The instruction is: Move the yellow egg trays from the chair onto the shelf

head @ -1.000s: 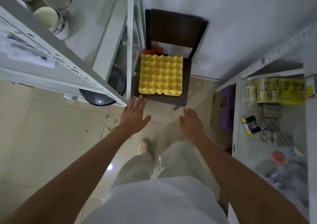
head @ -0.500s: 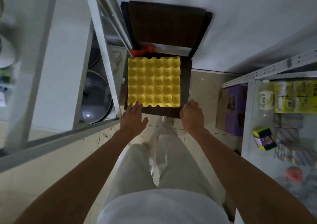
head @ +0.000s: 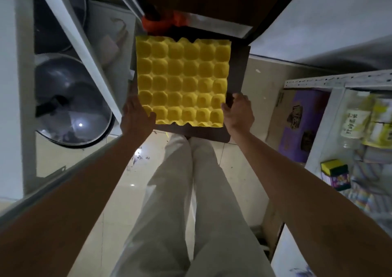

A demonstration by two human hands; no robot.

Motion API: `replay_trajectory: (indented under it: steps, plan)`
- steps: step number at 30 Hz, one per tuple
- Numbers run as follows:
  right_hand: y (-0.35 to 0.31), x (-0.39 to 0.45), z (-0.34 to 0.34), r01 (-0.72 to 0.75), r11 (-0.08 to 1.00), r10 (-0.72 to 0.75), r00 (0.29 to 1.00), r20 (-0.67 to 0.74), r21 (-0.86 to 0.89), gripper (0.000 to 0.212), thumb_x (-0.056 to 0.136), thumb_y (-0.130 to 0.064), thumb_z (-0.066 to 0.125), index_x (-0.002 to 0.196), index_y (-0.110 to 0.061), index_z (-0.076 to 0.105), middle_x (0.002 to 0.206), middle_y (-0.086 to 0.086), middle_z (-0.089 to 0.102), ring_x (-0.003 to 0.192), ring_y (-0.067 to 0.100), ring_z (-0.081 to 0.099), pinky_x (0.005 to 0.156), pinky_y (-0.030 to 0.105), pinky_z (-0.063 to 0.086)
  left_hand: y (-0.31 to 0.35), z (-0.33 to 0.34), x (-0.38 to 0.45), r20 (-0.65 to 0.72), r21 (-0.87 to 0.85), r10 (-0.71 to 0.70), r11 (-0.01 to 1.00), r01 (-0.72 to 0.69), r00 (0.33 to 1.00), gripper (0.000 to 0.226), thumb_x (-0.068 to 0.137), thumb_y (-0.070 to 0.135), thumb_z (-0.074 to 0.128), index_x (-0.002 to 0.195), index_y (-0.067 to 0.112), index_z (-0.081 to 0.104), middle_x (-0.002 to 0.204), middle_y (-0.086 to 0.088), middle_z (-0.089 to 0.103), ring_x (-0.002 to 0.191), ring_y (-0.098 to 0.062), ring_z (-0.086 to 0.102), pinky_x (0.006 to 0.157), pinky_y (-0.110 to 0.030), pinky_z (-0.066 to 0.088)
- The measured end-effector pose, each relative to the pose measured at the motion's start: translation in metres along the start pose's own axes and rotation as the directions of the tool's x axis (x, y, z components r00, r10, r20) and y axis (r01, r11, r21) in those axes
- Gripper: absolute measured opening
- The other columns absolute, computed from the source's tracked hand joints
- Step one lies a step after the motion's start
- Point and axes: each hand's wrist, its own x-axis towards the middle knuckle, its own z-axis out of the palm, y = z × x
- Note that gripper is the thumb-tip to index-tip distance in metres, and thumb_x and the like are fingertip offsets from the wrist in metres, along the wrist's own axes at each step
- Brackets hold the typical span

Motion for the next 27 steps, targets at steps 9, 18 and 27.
replay_trajectory:
  steps: [9, 18, 27]
  plan:
    - [-0.006, 0.01, 0.036, -0.181, 0.964, 0.204, 0.973, -0.108, 0.196, 0.017, 0.093, -0.035, 0.064, 0.089, -0.02, 0.071, 0.094, -0.001, 0.074, 0.09, 0.024, 0.07, 0.069, 0.032, 0.05, 0.012, 0.002, 0.036, -0.155, -0.355, -0.134, 0.932, 0.071, 0.979, 0.034, 0.093, 0.02, 0.052, 0.126, 0.017, 0.058, 0.117, -0.005, 0.069, 0.097, -0.029, 0.063, 0.079, -0.041, 0.051]
    - [-0.008, 0.005, 0.033, -0.155, 0.988, 0.155, 0.97, -0.185, 0.015, 0.018, 0.099, -0.031, 0.056, 0.097, -0.021, 0.071, 0.093, 0.002, 0.072, 0.085, 0.026, 0.069, 0.063, 0.03, 0.041, 0.016, -0.017, 0.035, -0.192, -0.204, -0.23, 0.96, 0.191, 0.954, 0.031, 0.092, 0.002, 0.044, 0.113, 0.013, 0.064, 0.111, -0.013, 0.07, 0.102, -0.037, 0.065, 0.077, -0.043, 0.049]
    - [-0.002, -0.006, 0.026, -0.083, 0.996, 0.091, 0.972, -0.219, 0.042, 0.016, 0.098, -0.032, 0.06, 0.094, -0.021, 0.069, 0.085, -0.001, 0.071, 0.07, 0.016, 0.058, 0.06, 0.027, 0.038, 0.011, -0.026, 0.022, -0.3, -0.249, -0.155, 0.965, 0.079, 0.941, 0.033, 0.087, -0.006, 0.037, 0.104, 0.005, 0.063, 0.097, -0.017, 0.068, 0.08, -0.028, 0.054, 0.062, -0.035, 0.035]
